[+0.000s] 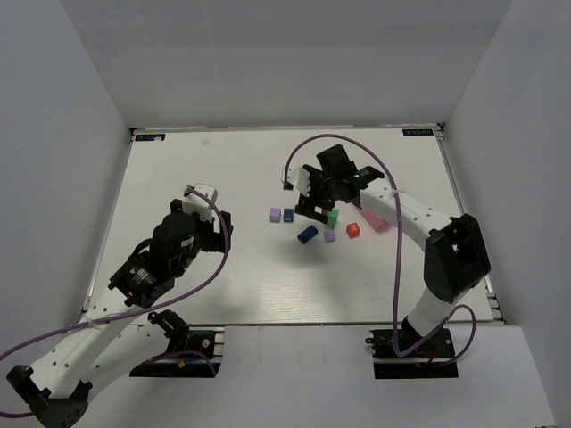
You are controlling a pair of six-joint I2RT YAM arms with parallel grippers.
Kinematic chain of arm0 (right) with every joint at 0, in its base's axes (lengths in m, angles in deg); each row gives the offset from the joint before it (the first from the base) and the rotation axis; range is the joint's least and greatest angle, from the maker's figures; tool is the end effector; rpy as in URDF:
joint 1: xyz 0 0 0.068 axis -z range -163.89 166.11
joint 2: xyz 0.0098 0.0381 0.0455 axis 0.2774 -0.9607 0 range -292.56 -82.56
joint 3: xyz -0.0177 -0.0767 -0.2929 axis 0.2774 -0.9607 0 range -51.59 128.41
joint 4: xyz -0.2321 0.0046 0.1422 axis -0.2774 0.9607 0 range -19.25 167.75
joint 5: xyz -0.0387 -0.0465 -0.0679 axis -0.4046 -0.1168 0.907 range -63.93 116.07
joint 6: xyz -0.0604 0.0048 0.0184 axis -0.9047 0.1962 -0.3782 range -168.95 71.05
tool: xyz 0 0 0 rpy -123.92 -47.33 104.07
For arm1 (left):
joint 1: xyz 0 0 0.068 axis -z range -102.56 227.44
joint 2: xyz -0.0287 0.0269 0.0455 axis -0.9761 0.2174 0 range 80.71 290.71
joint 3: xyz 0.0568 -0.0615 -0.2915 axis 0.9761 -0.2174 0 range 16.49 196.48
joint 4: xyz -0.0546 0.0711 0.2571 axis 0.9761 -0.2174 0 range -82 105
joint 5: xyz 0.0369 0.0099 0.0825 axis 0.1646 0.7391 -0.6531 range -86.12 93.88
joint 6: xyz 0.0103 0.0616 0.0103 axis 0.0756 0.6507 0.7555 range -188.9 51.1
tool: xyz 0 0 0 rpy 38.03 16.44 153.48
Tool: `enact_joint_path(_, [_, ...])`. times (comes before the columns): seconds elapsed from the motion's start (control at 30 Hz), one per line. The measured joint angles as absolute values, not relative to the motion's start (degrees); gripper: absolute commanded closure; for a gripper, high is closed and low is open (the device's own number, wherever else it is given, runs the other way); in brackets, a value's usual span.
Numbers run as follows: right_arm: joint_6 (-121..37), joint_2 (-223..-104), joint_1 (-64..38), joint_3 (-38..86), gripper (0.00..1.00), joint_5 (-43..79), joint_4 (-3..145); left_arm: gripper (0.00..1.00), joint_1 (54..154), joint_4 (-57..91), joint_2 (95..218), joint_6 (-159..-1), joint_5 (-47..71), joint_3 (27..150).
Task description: Build the wood block tower
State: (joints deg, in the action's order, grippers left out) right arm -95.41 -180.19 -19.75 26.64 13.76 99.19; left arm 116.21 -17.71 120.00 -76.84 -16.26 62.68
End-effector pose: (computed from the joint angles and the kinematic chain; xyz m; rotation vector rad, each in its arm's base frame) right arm 0.3203 0.2442 0.2876 -1.6447 1.7307 0.1712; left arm 0.1248 -0.0788 0.3388 0.3141 1.9710 -0.1699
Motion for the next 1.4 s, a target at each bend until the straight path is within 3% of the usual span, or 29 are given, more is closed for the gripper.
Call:
enact_joint_path(0.17, [-95.63,-174.53,-16.54,20.59,0.10,12.29,97.71,0.08,116.21,-17.71,120.06,-76.84,-16.26,62.68])
enact_joint_path(0.53, [-100.76,-163.86,-8.78,12.50,0.24,5.47,97.42,0.08,116.21,-17.55,120.68,-76.84,-16.26,62.68])
enact_joint_path(0.73, [-113.81,-161.72,-5.19,7.93,0.40,-0.60,101.44,0.08,116.21,-17.55,120.68,-76.84,-16.26,62.68])
enact_joint_path(0.9, [-123.84,-162.11,-3.01,7.10,0.59,-3.71,106.30,0.08,116.21,-17.53,120.96,-76.84,-16.26,62.68])
enact_joint_path(1.13, [-134.77,-166.77,-1.26,7.12,0.58,-4.12,108.96,0.08,116.21,-17.55,121.16,-76.84,-16.26,62.68])
enact_joint_path(1.4, [-140.10,-171.55,-0.78,9.64,0.42,-2.26,109.82,0.08,116.21,-17.55,121.16,-76.82,-16.24,62.68])
